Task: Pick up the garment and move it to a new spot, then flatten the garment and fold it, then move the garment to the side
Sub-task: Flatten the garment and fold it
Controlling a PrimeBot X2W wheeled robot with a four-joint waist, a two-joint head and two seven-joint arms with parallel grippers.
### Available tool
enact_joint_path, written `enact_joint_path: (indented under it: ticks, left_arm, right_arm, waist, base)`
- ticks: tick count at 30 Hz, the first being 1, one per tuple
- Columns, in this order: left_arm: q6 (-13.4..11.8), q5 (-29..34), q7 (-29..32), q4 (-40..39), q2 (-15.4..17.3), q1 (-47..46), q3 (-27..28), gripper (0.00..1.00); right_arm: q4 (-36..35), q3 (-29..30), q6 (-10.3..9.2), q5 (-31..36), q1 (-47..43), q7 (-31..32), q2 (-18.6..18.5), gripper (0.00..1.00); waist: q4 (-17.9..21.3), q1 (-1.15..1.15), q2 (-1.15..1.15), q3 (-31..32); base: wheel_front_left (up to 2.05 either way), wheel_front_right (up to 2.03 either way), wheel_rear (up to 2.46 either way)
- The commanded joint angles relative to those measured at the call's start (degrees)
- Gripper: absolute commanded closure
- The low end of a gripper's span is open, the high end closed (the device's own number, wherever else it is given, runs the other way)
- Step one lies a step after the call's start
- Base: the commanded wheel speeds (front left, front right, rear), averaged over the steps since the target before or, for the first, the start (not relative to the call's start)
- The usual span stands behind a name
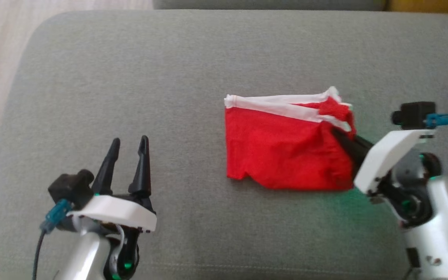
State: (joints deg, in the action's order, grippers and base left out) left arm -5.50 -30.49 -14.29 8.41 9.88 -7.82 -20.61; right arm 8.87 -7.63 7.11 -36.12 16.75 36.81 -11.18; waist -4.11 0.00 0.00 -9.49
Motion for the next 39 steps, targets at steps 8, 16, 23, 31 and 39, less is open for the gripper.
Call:
enact_joint_path:
  ticks: [8,16,23,31,39]
  left_arm:
    - [-0.17,-0.01,-0.55,-1.72,0.27,-0.13,1.13,0.0]
    - [-0.12,-0.19,-0.57,-1.61,0.0,-0.06,0.92,0.0]
    - [-0.05,-0.18,-0.6,-1.37,-0.33,-0.23,0.69,0.0]
    - [-0.11,-0.17,-0.64,-1.29,-0.36,-0.1,0.92,0.0]
    - [-0.23,0.28,-0.67,-1.66,-0.34,-0.13,1.25,0.0]
  right_arm:
    - [-0.17,-3.8,0.37,-1.37,2.26,-3.35,5.73,1.0]
    - [6.64,-4.79,0.37,-1.98,5.1,-7.81,7.92,1.0]
    - [14.47,-8.0,0.37,-6.18,9.37,-13.21,8.27,0.53]
    - [17.76,-14.6,0.37,-12.39,12.78,-19.3,8.29,0.0]
    - [17.23,-14.55,0.37,-7.81,14.2,-29.31,7.88,0.0]
  waist:
    - [-4.22,0.0,0.0,0.98]
    - [-6.47,0.0,0.0,0.65]
    - [-7.61,0.0,0.0,0.32]
    - [-7.51,0.0,0.0,0.36]
    - [-5.7,0.0,0.0,1.15]
  base:
    - [0.0,0.0,0.0]
    - [0.0,0.0,0.0]
    - [0.0,0.0,0.0]
    - [0.0,0.0,0.0]
    - [0.0,0.0,0.0]
